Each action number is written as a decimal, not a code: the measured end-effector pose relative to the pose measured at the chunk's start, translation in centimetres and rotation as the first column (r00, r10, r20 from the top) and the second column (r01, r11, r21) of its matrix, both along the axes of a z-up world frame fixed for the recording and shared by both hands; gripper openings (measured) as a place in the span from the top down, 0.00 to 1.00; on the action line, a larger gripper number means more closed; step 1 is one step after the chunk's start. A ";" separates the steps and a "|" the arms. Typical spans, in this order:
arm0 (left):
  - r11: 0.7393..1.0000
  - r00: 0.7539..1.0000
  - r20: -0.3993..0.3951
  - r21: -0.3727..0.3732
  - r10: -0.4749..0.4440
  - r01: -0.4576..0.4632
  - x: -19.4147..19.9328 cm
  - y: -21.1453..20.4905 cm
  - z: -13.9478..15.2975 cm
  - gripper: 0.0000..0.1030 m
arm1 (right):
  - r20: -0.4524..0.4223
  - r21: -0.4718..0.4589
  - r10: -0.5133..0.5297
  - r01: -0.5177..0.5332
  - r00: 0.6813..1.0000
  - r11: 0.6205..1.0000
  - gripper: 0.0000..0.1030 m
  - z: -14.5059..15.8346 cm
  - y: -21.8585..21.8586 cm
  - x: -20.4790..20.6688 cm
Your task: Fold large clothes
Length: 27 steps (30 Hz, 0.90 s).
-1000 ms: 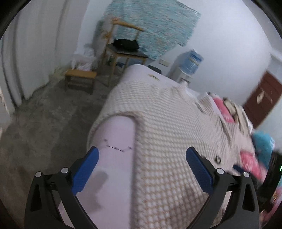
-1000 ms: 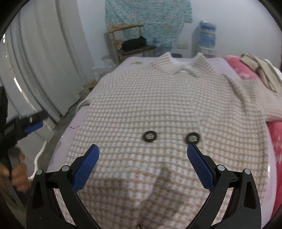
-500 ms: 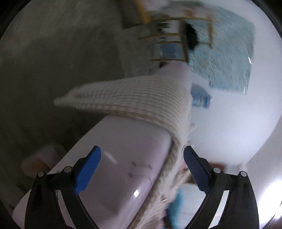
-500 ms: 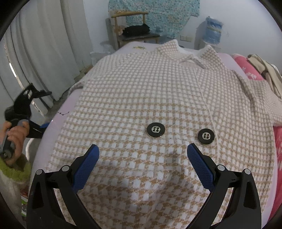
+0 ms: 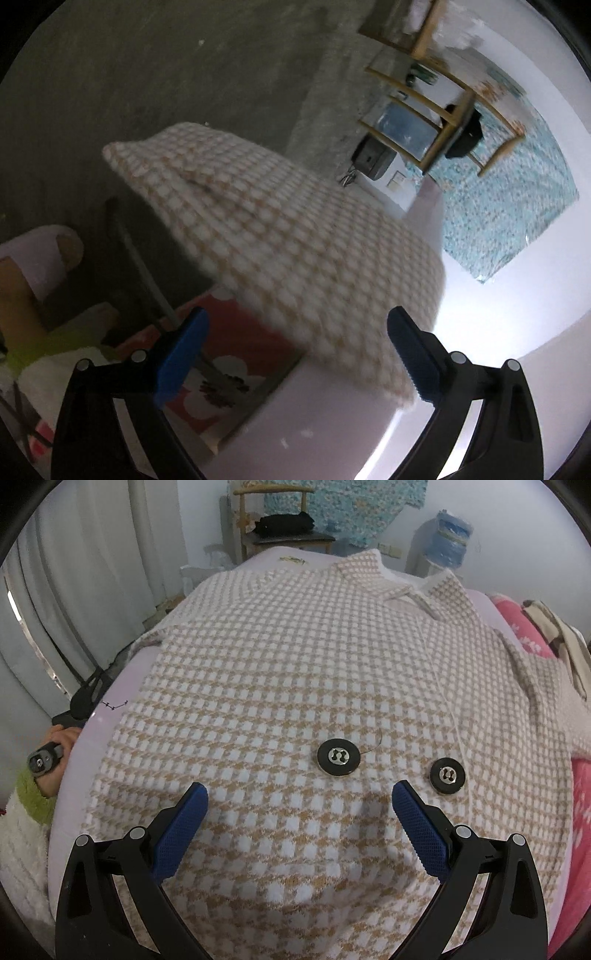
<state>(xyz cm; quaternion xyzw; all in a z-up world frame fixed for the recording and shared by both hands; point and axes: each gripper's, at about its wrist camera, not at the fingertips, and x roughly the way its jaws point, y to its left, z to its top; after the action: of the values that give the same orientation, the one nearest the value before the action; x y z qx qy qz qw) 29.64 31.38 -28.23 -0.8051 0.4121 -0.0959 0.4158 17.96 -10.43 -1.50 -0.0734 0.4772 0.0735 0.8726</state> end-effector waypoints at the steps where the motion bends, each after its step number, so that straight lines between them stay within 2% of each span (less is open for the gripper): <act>1: 1.000 1.000 -0.010 -0.005 -0.004 0.004 0.4 0.1 -0.6 0.08 | -0.004 -0.004 -0.002 0.002 1.000 1.000 0.08 0.0 -0.1 0.0; 4: 1.000 0.999 -0.027 -0.009 -0.019 0.019 1.8 0.4 -2.1 0.08 | -0.017 -0.010 -0.014 0.014 1.000 1.000 0.08 -0.3 -0.4 0.4; 8: 0.999 0.997 -0.072 0.033 -0.025 0.028 3.6 0.9 -3.3 0.09 | -0.018 -0.015 -0.029 0.029 0.999 0.999 0.08 -0.2 -0.7 0.7; 10: 0.997 0.996 -0.088 0.068 -0.025 0.031 4.7 1.3 -3.5 0.17 | -0.012 -0.016 -0.037 0.037 0.999 0.999 0.08 -0.1 -0.9 0.8; 12: 0.994 0.994 -0.105 0.101 -0.020 0.031 5.1 1.8 -3.3 0.35 | -0.009 -0.014 -0.044 0.043 0.999 0.999 0.08 0.0 -1.1 0.9; 13: 0.992 0.994 -0.110 0.120 -0.019 0.032 5.3 2.0 -3.3 0.41 | -0.006 -0.013 -0.049 0.049 0.999 0.999 0.08 0.1 -1.4 1.0; 15: 0.984 0.993 -0.116 0.174 -0.012 0.033 5.6 2.8 -2.7 0.68 | 0.001 -0.008 -0.057 0.057 0.998 0.998 0.08 0.3 -1.8 1.0; 17: 0.953 0.994 -0.113 0.300 -0.012 0.046 5.9 4.2 -0.8 0.83 | 0.009 -0.002 -0.063 0.063 0.998 0.998 0.08 0.5 -2.3 1.1; 18: 0.937 0.995 -0.103 0.347 -0.011 0.046 6.0 4.6 0.0 0.87 | 0.018 0.002 -0.068 0.068 0.997 0.998 0.08 0.8 -2.7 1.0; 20: 0.860 0.998 -0.068 0.507 -0.015 0.047 6.6 6.1 4.0 0.91 | 0.034 0.012 -0.076 0.076 0.997 0.997 0.08 1.2 -3.2 0.7; 21: 0.809 0.999 -0.047 0.587 -0.016 0.041 7.0 6.7 6.4 0.92 | 0.043 0.018 -0.081 0.080 0.996 0.997 0.08 1.4 -3.5 0.6; 23: 0.728 1.000 0.002 0.686 -0.024 0.016 7.5 7.2 10.6 0.93 | 0.059 0.033 -0.094 0.093 0.994 0.995 0.08 1.9 -4.2 0.0; 24: 0.653 0.998 0.043 0.757 -0.037 -0.009 7.8 7.2 14.1 0.93 | 0.065 0.042 -0.101 0.098 0.993 0.994 0.08 2.1 -4.5 -0.2; 25: 0.601 0.996 0.070 0.799 -0.048 -0.027 7.8 7.0 16.5 0.93 | 0.074 0.058 -0.110 0.106 0.991 0.993 0.08 2.4 -5.1 -0.6; 26: 0.537 0.991 0.110 0.842 -0.072 -0.055 7.9 6.4 19.7 0.93 | 0.080 0.066 -0.115 0.110 0.990 0.992 0.08 2.6 -5.4 -0.8; 27: 0.490 0.985 0.142 0.868 -0.095 -0.078 7.9 5.6 22.0 0.93 | 0.091 0.076 -0.124 0.117 0.988 0.990 0.08 2.9 -6.0 -1.3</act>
<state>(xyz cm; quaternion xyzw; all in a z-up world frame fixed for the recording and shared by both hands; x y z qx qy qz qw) 37.55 37.03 -6.24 -0.4711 0.3707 0.0546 0.7986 16.68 -16.42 1.40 -0.0169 0.4357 0.0337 0.8993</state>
